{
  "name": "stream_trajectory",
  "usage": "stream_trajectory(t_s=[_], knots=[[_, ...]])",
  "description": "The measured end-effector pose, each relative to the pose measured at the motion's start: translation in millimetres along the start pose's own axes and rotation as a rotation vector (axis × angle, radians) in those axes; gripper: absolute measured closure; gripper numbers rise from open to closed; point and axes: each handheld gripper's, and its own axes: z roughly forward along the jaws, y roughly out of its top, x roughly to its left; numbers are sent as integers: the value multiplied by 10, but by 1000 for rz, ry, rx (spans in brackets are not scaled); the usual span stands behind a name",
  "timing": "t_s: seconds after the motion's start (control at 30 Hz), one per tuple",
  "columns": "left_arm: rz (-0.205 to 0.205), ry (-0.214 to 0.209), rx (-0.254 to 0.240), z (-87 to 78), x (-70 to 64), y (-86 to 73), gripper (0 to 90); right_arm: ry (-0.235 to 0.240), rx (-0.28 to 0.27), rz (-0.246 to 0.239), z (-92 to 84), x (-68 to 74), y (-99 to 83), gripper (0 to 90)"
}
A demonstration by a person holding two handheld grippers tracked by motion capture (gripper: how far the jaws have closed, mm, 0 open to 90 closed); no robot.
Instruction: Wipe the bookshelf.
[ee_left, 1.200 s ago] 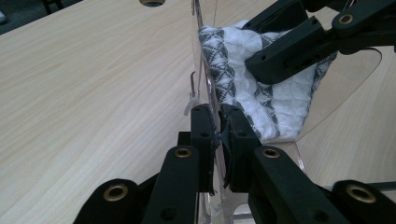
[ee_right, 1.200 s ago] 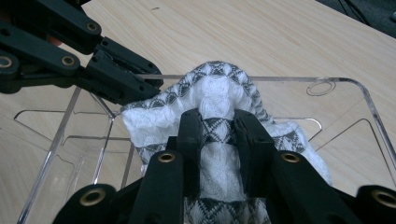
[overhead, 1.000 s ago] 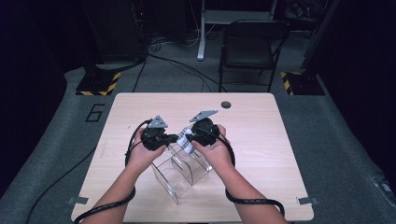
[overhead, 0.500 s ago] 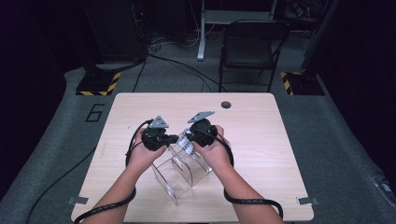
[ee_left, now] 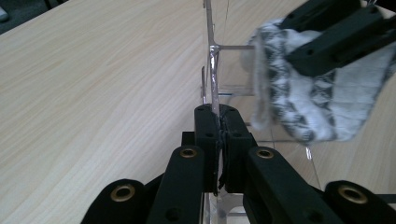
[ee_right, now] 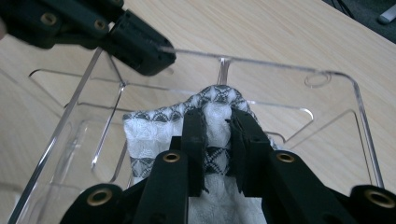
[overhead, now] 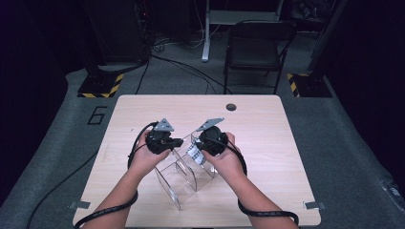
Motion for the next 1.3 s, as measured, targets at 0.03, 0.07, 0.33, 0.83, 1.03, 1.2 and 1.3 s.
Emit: stream_trajectory(t_s=[0.03,0.07,0.33,0.83,1.03,1.2,1.3], knots=[[0,0,0,0,0,0,877,-4,0,4,28,-1,26,762],[-1,-1,0,0,0,0,877,-1,5,-4,70,-19,75,762],[-71,42,5,-6,-4,1,876,-5,11,50,234,-41,236,762],[-54,51,20,-4,-8,21,875,-12,-99,-3,-308,45,-469,763],[-23,55,37,0,-12,40,876,5,-75,40,-135,-14,-258,762],[-32,52,31,-1,-8,30,876,-30,-29,-3,87,2,13,758],[-41,55,29,-1,-6,28,876,-30,-25,17,190,-11,122,754]])
